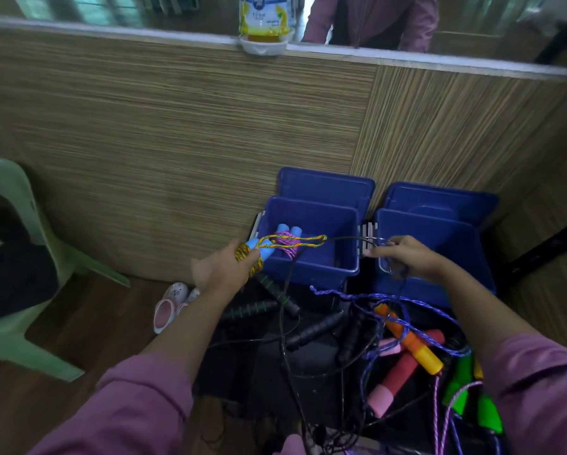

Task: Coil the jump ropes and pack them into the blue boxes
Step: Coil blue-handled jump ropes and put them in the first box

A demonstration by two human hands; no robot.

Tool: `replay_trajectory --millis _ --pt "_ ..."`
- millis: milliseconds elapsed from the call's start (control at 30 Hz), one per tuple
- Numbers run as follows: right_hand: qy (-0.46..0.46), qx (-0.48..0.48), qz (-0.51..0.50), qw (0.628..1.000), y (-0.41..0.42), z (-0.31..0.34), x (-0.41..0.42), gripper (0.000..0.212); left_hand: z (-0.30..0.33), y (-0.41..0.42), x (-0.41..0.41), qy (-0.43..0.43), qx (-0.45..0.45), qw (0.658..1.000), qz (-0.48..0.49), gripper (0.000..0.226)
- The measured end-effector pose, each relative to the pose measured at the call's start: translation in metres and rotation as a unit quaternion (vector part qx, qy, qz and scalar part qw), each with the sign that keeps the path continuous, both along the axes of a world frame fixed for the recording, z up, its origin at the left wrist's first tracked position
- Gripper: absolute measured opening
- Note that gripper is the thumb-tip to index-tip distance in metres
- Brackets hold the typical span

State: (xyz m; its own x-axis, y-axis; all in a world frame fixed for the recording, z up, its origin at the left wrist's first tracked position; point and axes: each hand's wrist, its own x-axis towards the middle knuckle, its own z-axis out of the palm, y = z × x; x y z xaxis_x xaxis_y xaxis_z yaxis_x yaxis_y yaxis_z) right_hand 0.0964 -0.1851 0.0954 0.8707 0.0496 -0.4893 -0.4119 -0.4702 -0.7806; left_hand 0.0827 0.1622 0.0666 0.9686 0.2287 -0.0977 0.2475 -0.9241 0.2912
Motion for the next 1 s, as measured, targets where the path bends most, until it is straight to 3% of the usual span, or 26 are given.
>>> replay_trajectory --millis 167,300,433,700,833,1000 --pt "-0.098 0.031 -0.092 0.99 -0.016 0.017 0.001 0.05 -0.003 -0.009 -0.001 0.014 0.028 0.999 -0.029 0.057" --pt "-0.187 -0.104 -0.123 0.969 -0.03 0.006 -0.004 0.045 -0.009 -0.005 -0.006 0.011 0.037 0.999 -0.038 0.057" --pt "-0.168 -0.182 -0.143 0.958 -0.027 -0.015 -0.018 0.048 -0.003 -0.011 -0.006 0.007 0.044 0.998 -0.043 0.055" --pt "-0.091 -0.299 0.002 0.95 0.01 -0.047 -0.036 0.055 0.003 -0.028 -0.003 0.001 0.035 0.999 -0.041 0.054" --pt "-0.067 -0.244 0.042 0.967 0.029 -0.054 -0.04 0.047 0.003 -0.029 -0.005 0.006 0.024 0.999 -0.029 0.054" --pt "-0.076 -0.293 0.149 0.942 0.051 -0.07 -0.04 0.022 0.001 -0.027 -0.004 0.009 0.031 0.999 -0.032 0.054"
